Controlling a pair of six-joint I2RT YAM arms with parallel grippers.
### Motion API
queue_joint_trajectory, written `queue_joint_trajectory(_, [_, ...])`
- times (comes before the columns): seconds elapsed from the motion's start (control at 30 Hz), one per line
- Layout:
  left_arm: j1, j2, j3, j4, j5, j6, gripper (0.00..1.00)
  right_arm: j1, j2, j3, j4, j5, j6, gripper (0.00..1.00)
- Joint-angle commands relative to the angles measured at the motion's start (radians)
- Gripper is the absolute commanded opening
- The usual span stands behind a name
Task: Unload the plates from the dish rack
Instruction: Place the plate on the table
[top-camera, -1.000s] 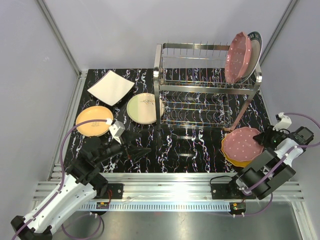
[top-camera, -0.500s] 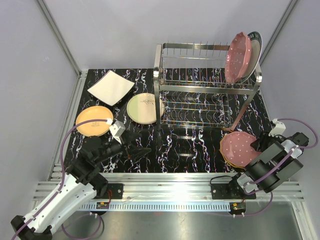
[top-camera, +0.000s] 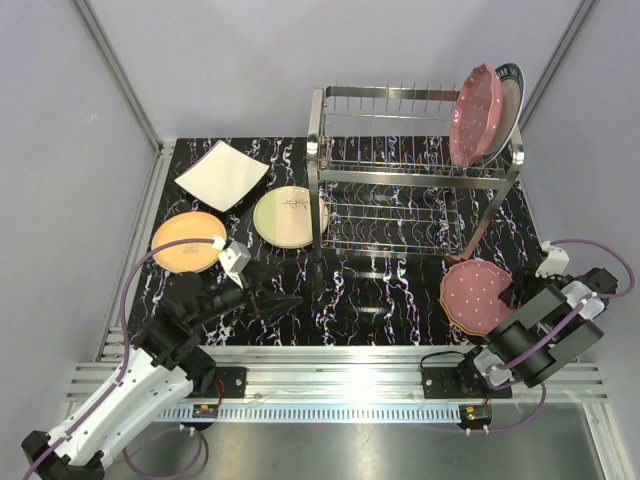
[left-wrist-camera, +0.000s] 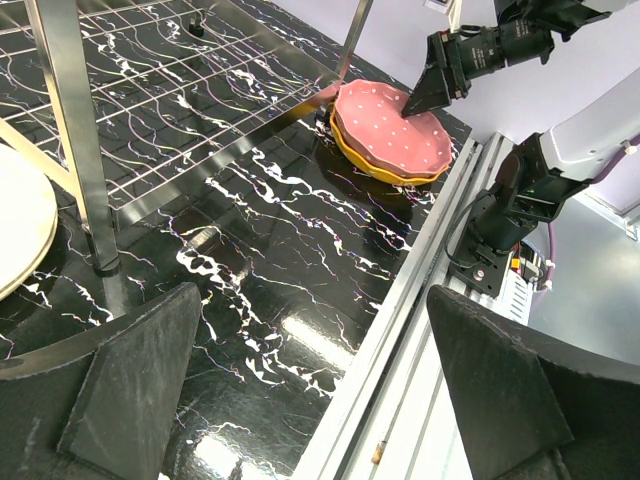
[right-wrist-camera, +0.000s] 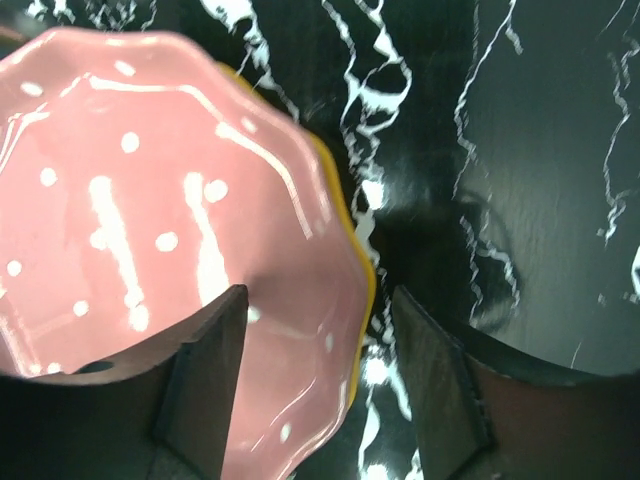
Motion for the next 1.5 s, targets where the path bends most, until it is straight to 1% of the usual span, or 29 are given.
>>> queue_joint_trajectory(0.0, [-0.004,0.002,0.048,0.034,0.001,0.018,0.99,-0.007,-0.096,0.05,-0.089,0.011,-0.03,0.69])
queue_joint_trajectory(0.17, [-0.004,-0.008,0.051,0.032,-0.013,0.016,0.99,-0.006,-0.199,0.121,-0.201,-0.001,-0.014,0.77])
queue_joint_trajectory(0.2, [-0.004,-0.01,0.053,0.034,-0.016,0.016,0.99,-0.007,-0.234,0.147,-0.219,-0.007,-0.007,0.83])
queue_joint_trajectory(0.3, [-0.004,-0.007,0.074,0.036,-0.056,0.009,0.99,-0.007,-0.295,0.2,-0.304,-0.038,-0.008,0.89])
queue_joint_trajectory(0.33, [-0.004,-0.002,0.082,0.037,-0.095,0.002,0.99,-0.007,-0.309,0.214,-0.327,-0.067,-0.01,0.95])
queue_joint_trajectory(0.4, [-0.002,0.03,0.134,0.028,-0.137,-0.019,0.99,-0.007,-0.344,0.252,-0.393,-0.099,-0.014,1.0])
queue_joint_trajectory(0.47, [-0.004,0.092,0.183,0.008,-0.169,-0.039,0.99,-0.007,-0.363,0.274,-0.452,-0.147,-0.02,1.0])
queue_joint_trajectory(0.5, [-0.004,0.117,0.238,0.003,-0.169,-0.044,0.99,-0.007,-0.377,0.289,-0.469,-0.173,-0.023,1.0])
queue_joint_trajectory(0.53, [-0.004,0.145,0.263,0.0,-0.162,-0.056,0.99,-0.006,-0.381,0.294,-0.482,-0.184,-0.025,1.0])
queue_joint_trajectory(0.57, [-0.004,0.204,0.287,0.002,-0.149,-0.062,0.99,-0.006,-0.388,0.297,-0.498,-0.193,-0.022,1.0])
queue_joint_trajectory(0.6, [-0.004,0.234,0.339,0.009,-0.136,-0.07,0.99,-0.007,-0.394,0.305,-0.509,-0.205,-0.028,1.0])
queue_joint_trajectory(0.67, [-0.007,0.289,0.387,0.038,-0.094,-0.09,0.99,-0.007,-0.395,0.309,-0.544,-0.225,-0.045,1.0])
queue_joint_trajectory(0.73, [-0.022,0.361,0.446,0.103,-0.059,-0.1,0.99,-0.007,-0.401,0.32,-0.567,-0.242,-0.077,1.0])
queue_joint_trajectory(0.8, [-0.052,0.431,0.493,0.121,-0.059,-0.1,0.99,-0.007,-0.411,0.335,-0.615,-0.26,-0.117,1.0])
queue_joint_trajectory(0.83, [-0.063,0.455,0.554,0.112,-0.06,-0.093,0.99,-0.007,-0.414,0.345,-0.633,-0.266,-0.132,1.0])
queue_joint_trajectory(0.93, [-0.095,0.531,0.631,0.088,-0.054,-0.068,0.99,-0.006,-0.435,0.421,-0.71,-0.276,-0.152,1.0])
queue_joint_trajectory(0.97, [-0.1,0.539,0.64,0.083,-0.051,-0.061,0.99,-0.007,-0.441,0.491,-0.763,-0.277,-0.139,1.0])
queue_joint_trajectory(1.03, [-0.108,0.544,0.639,0.08,-0.062,-0.045,0.99,-0.006,-0.467,0.574,-0.836,-0.286,-0.122,1.0])
queue_joint_trajectory(1.07, [-0.108,0.541,0.636,0.077,-0.069,-0.042,0.99,-0.007,-0.476,0.655,-0.845,-0.289,-0.097,1.0])
queue_joint_trajectory(1.17, [-0.108,0.532,0.642,0.03,-0.102,-0.022,0.99,-0.007,-0.506,0.765,-0.86,-0.322,-0.04,1.0])
queue_joint_trajectory(1.27, [-0.108,0.51,0.641,-0.013,-0.128,-0.01,0.99,-0.007,-0.493,0.942,-0.879,-0.397,0.07,1.0])
queue_joint_trajectory(1.37, [-0.108,0.48,0.619,-0.033,-0.151,-0.008,0.99,-0.006,-0.469,1.051,-0.851,-0.47,0.18,1.0])
queue_joint_trajectory(1.43, [-0.108,0.464,0.602,-0.035,-0.161,-0.013,0.99,-0.007,-0.467,1.079,-0.8,-0.518,0.228,1.0])
queue_joint_trajectory(1.47, [-0.108,0.46,0.602,-0.038,-0.163,-0.014,0.99,-0.006,-0.467,1.09,-0.775,-0.533,0.292,1.0])
